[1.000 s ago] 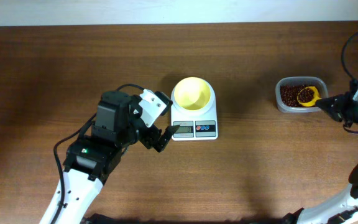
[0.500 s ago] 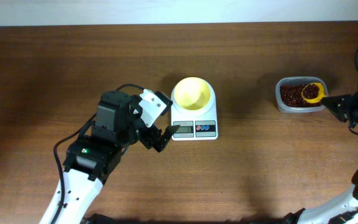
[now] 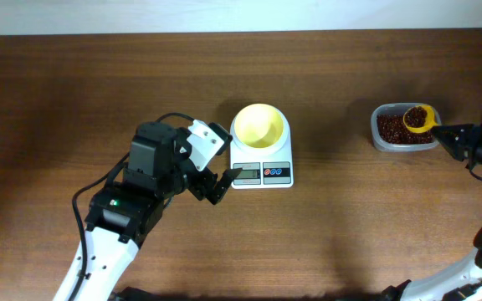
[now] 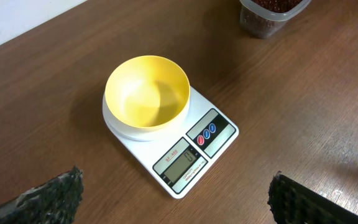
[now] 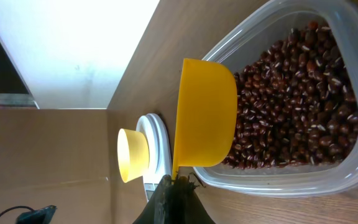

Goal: Scoop item into bowl and weigh 50g on scale
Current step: 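Lift the filled yellow scoop out of the bean tub with the right gripper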

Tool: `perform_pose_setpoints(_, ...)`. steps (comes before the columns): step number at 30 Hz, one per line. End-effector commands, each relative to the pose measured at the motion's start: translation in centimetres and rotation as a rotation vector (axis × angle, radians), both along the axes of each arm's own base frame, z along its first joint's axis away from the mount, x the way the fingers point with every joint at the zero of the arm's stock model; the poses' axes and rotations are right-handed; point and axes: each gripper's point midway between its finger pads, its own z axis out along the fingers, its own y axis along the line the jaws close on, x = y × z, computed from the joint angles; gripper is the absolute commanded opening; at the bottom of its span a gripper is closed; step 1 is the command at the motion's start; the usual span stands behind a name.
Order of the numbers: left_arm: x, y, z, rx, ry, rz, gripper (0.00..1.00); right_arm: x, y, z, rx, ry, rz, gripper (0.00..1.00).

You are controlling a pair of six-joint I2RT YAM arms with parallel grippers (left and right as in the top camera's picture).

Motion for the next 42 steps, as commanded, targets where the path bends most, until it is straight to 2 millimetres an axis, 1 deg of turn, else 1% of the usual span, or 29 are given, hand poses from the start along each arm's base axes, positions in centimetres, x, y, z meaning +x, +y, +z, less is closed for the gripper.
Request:
perform_pose_setpoints(1,0.0,0.1,-0.3,-0.008,0.015,0.01,0.99,0.0,0.3,0.4,0.047,-0.029,0.004,0.04)
perform_pose_setpoints(6,0.0,0.1,-0.3,-0.008,0.015,0.01,0.99,0.1,0.6,1.3,0.087,-0.062,0.006,0.04)
perform_pose_setpoints(14,0.0,0.1,-0.3,-0.008,0.015,0.01,0.99,0.1,0.8,1.3,0.096,-0.058,0.009,0.04)
perform_pose_setpoints(20,0.0,0.1,-0.3,-0.008,0.015,0.01,0.99,0.1,1.2,2.3,0.153,-0.085,0.01,0.04)
perform_pose_setpoints(26,0.0,0.1,-0.3,-0.008,0.015,0.01,0.99,0.4,2.2,3.0,0.185,-0.106,0.036,0.04)
perform_pose_setpoints(29,0.0,0.1,-0.3,-0.008,0.015,0.01,0.99,0.7,3.2,3.0,0.188,-0.105,0.06,0.04)
perform_pose_setpoints(32,0.0,0.1,-0.3,-0.008,0.015,0.01,0.99,1.0,4.6,3.0,0.19,-0.103,0.096,0.04)
perform_pose_setpoints(34,0.0,0.1,-0.3,-0.008,0.015,0.01,0.99,1.2,5.5,3.0,0.191,-0.101,0.121,0.04)
perform_pose_setpoints(35,0.0,0.1,-0.3,-0.008,0.015,0.01,0.99,1.4,6.4,3.2,0.196,-0.106,0.143,0.04)
perform_pose_setpoints(38,0.0,0.1,-0.3,-0.008,0.015,0.01,0.99,1.8,8.2,3.8,0.229,-0.13,0.188,0.04)
perform_pose_setpoints(42,0.0,0.1,-0.3,-0.008,0.015,0.01,0.99,1.9,9.8,3.8,0.232,-0.126,0.228,0.04)
